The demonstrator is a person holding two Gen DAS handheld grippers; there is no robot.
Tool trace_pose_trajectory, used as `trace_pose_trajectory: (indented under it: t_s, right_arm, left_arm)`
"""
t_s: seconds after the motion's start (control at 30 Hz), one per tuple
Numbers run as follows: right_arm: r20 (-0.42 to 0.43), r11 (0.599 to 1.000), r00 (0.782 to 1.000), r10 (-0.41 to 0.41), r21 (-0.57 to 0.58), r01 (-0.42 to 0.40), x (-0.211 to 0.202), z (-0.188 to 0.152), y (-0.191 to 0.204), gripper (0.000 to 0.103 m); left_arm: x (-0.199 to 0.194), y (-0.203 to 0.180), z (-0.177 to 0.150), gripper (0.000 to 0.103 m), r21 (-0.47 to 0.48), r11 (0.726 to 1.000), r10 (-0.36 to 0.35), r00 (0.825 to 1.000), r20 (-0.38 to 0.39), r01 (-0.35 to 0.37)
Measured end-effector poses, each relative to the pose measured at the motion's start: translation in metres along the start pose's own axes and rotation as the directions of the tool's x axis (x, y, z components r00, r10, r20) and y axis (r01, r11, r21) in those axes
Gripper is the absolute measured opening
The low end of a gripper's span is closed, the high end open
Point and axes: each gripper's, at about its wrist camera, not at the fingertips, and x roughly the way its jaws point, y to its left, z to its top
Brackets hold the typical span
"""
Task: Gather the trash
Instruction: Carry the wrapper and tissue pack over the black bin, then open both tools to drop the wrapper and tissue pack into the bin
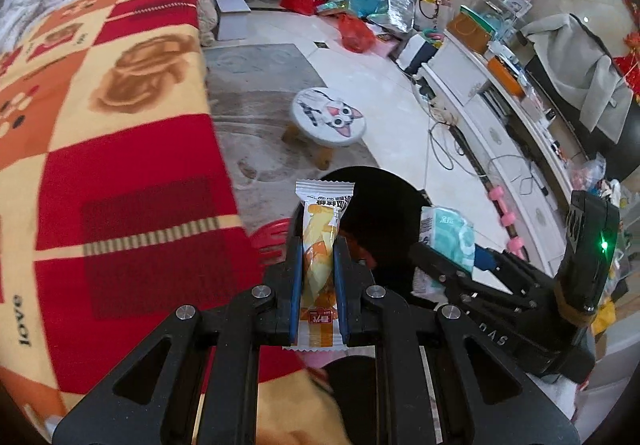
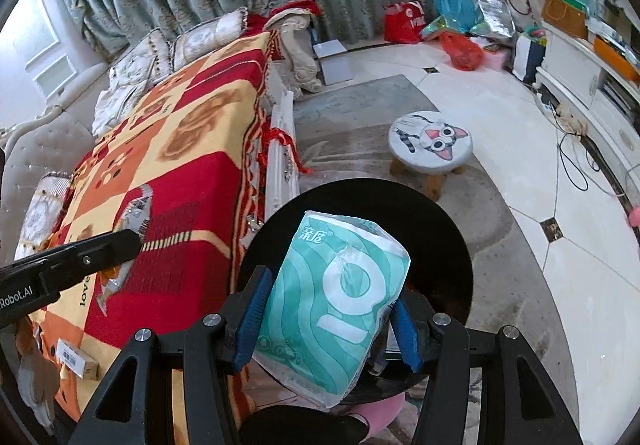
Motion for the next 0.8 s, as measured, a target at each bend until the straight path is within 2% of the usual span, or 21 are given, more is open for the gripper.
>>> trace_pose_trajectory:
  t_s: [0.1,0.2,0.23,0.33,0.57,0.8]
  right_arm:
    - [0.002,1.000,1.000,-0.012,0.013,0.012,0.000,0.001,-0.006,0.055]
    - [0.008,0.999,1.000,-0.025,0.025,0.025,-0.002,0.000,-0.012,0.068]
    - [0.013,0.999,1.000,-0.029,0.031,0.028,-0.003,0.000,-0.014,0.075]
    - [0.015,0.998,1.000,-0.026,0.052,0.025,-0.006,-0.001,-0.019,0.077]
    - [0.000,0.999,1.000,-0.016,0.038,0.016,-0.002,-0.005,-0.010,0.077]
    - [0.005,1.000,1.000,0.006,0.005,-0.006,-0.002,-0.009,0.010,0.077]
  left_arm:
    - [0.007,-0.005,0.003,0.013,-0.009,1.000,-0.030,1.000,-0.005,0.030]
    - [0.012,-0.010,0.005,0.015,-0.008,0.998,-0.057,0.998,-0.007,0.057]
    - [0.013,-0.012,0.005,0.020,-0.006,0.997,-0.071,0.997,-0.010,0.071]
    - [0.012,-0.013,0.003,0.052,-0.012,0.996,-0.091,0.996,-0.008,0.091]
    - [-0.002,0.001,-0.002,0.054,-0.025,0.998,-0.055,0.998,0.005,0.055]
    - [-0.026,0.020,-0.011,0.054,-0.015,0.998,0.054,0.997,0.054,-0.053]
